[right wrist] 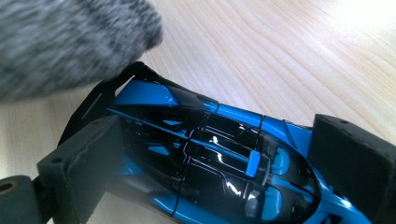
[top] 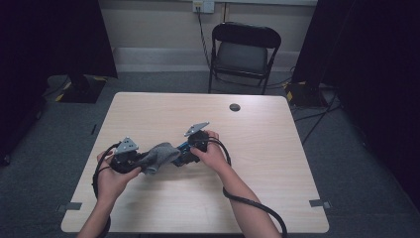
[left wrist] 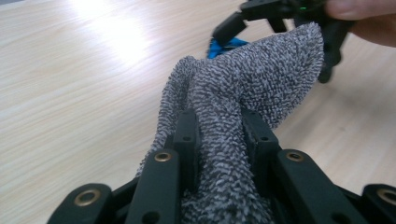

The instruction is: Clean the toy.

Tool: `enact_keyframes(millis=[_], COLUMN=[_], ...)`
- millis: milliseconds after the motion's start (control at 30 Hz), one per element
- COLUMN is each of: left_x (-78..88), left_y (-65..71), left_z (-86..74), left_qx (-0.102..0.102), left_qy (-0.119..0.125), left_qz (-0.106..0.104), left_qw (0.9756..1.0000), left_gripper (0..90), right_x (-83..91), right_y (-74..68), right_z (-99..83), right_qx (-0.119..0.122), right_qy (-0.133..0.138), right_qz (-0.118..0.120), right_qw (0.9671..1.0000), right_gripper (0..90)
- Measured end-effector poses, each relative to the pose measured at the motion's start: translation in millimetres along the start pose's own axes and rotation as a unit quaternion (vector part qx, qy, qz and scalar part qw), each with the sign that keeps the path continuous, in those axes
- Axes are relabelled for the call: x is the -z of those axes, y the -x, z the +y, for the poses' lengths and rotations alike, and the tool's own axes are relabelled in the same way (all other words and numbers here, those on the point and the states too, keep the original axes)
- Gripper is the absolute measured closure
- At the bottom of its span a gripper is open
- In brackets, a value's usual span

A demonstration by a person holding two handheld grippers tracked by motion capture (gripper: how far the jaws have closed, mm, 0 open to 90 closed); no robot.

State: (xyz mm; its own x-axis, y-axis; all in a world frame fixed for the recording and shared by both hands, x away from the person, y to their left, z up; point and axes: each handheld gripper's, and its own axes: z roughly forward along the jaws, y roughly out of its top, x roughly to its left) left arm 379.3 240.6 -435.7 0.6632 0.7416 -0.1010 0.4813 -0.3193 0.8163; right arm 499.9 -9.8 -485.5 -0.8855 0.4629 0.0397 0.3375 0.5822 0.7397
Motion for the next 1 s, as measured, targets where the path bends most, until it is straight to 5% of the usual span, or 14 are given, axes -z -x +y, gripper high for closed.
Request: enact_keyframes(millis=[33, 267, 400, 667, 1000], left_x=[0.0, -6.7, -5.4, 2.6, -19.7], left_y=[6.4, 24.1, 29.0, 32.5, 51.3], left_z=[0.6, 0.3, 2.5, -6.7, -17.9], left_qx=[-0.014, -0.03, -0.042, -0.033, -0.054], left_qy=[-0.004, -0.021, -0.029, -0.027, -0.068], left_qz=[-0.009, -0.034, -0.033, -0.062, -0.115], left_qw=[0.9999, 0.9988, 0.9982, 0.9972, 0.9895], left_gripper=[71.0, 70.9, 71.0, 71.0, 71.0], right_x=[0.0, 0.0, -0.1, -0.1, 0.0], right_y=[0.0, 0.3, -0.1, 0.1, 0.0], right_z=[0.0, 0.4, 0.1, 1.7, 1.9], right_qx=[0.0, 0.0, 0.0, -0.001, 0.0], right_qy=[0.0, -0.002, 0.0, -0.008, -0.009], right_qz=[0.0, 0.001, 0.0, 0.001, 0.0], right_qw=[1.0, 1.0, 1.0, 1.0, 1.0], right_gripper=[2.8, 2.8, 2.8, 2.8, 2.8])
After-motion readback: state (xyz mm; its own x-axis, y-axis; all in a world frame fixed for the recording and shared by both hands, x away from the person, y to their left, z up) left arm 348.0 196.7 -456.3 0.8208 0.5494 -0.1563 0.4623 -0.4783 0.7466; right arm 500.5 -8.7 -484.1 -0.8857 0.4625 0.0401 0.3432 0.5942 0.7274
